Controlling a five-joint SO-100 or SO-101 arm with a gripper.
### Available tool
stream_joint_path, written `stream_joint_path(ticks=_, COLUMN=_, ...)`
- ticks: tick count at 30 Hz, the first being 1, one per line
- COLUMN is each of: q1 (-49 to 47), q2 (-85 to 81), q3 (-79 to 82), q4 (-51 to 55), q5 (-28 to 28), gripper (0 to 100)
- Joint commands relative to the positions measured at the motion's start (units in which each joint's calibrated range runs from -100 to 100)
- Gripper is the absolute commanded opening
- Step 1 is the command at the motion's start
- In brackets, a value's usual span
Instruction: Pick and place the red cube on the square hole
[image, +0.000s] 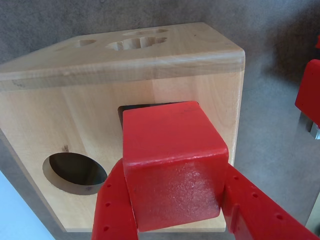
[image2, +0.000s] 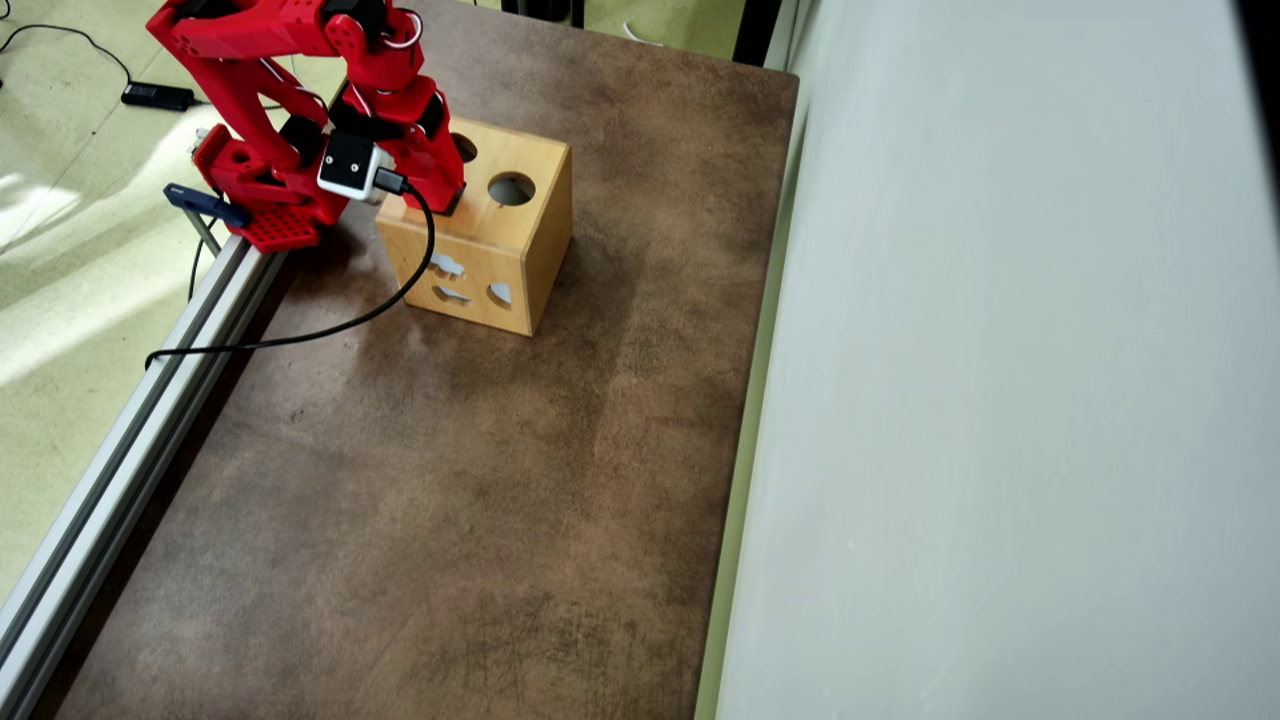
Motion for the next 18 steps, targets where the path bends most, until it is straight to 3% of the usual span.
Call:
stream_joint_path(ticks=1, q1=0.5, q2=-0.53, q3=-0.15, q4=0.03, q5=0.15, gripper=7)
stream_joint_path(ticks=18, q1=-0.02, q2=-0.02, q3=-0.69, q4=0.03, q5=0.15, gripper=7)
